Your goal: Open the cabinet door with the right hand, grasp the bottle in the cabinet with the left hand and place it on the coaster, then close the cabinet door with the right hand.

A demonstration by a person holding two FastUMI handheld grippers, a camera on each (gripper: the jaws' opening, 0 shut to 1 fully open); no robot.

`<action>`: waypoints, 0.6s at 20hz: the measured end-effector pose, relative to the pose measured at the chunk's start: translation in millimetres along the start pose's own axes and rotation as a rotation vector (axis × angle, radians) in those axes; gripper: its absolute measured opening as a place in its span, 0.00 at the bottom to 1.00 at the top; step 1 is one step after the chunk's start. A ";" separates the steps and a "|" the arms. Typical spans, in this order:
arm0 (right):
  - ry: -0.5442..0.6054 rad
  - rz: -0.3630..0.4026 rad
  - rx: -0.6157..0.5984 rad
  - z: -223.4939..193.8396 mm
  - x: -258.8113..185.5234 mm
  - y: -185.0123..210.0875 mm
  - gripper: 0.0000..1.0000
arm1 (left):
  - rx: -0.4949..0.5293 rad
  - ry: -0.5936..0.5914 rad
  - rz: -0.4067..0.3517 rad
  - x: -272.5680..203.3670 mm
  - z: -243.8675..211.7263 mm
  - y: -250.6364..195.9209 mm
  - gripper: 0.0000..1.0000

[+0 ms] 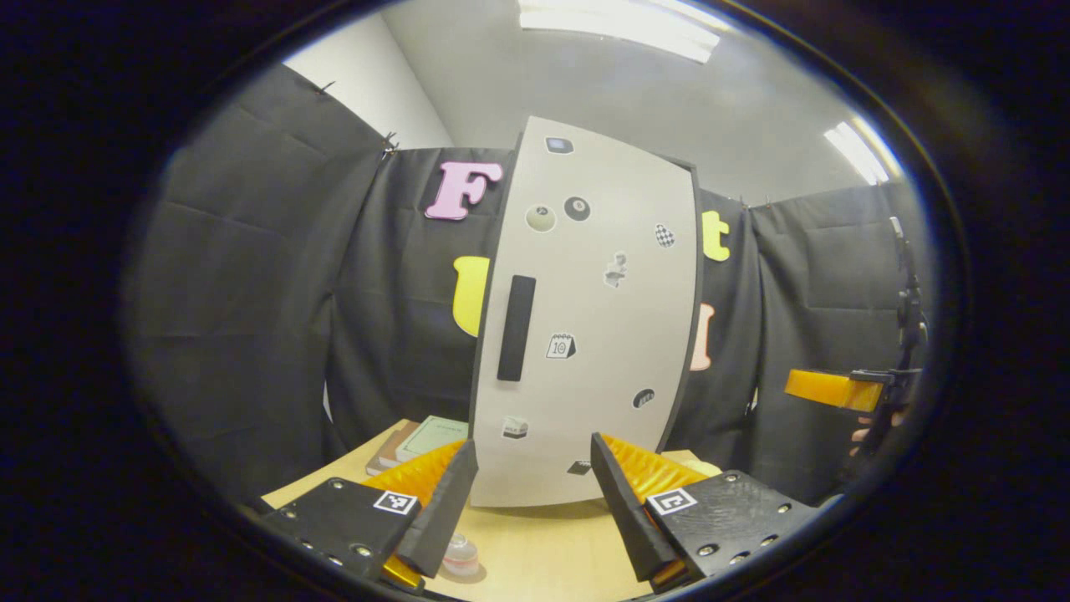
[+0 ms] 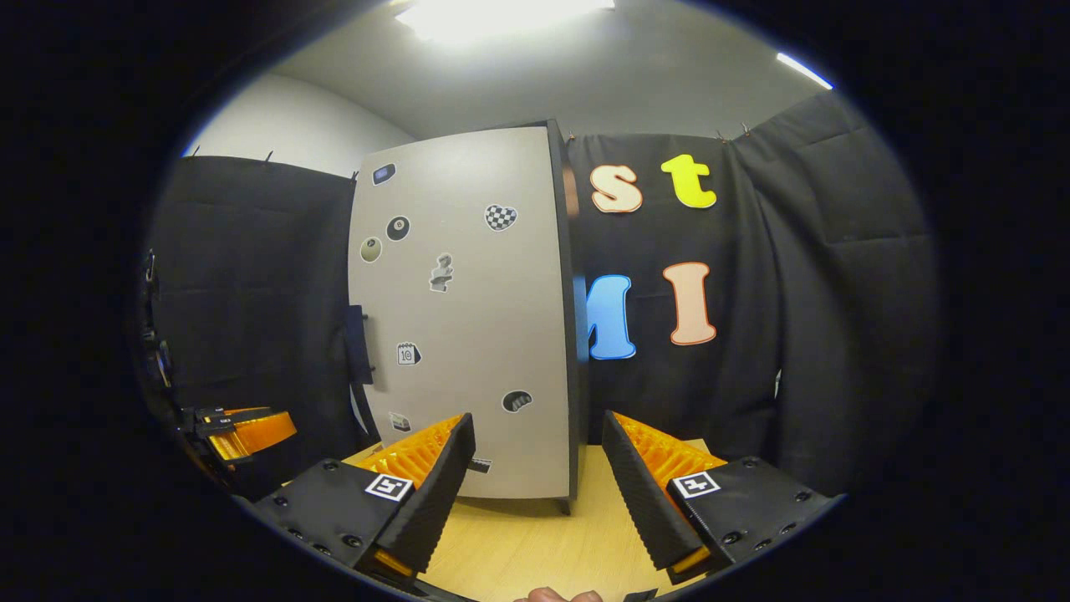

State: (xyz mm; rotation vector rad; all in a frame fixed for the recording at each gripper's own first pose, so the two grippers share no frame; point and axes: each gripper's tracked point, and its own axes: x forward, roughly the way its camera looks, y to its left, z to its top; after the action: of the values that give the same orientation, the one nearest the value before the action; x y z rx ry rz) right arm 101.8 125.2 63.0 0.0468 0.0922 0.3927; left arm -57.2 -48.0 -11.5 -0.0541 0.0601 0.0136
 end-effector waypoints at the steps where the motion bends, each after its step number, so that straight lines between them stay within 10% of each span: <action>1: -0.005 0.002 0.002 1.7 0.3 -0.2 0.97 | 0.015 -0.005 0.004 -1.2 3.8 0.1 0.86; 12: -0.014 -0.084 -0.015 -3.2 23.2 -12.7 0.97 | 0.057 -0.009 -0.023 25.3 5.4 4.7 0.82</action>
State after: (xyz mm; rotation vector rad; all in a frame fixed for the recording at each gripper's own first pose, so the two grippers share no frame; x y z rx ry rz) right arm 127.7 122.4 57.2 0.0307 0.0771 0.3095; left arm -31.7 -42.7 -7.9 0.0026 0.0508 -0.0105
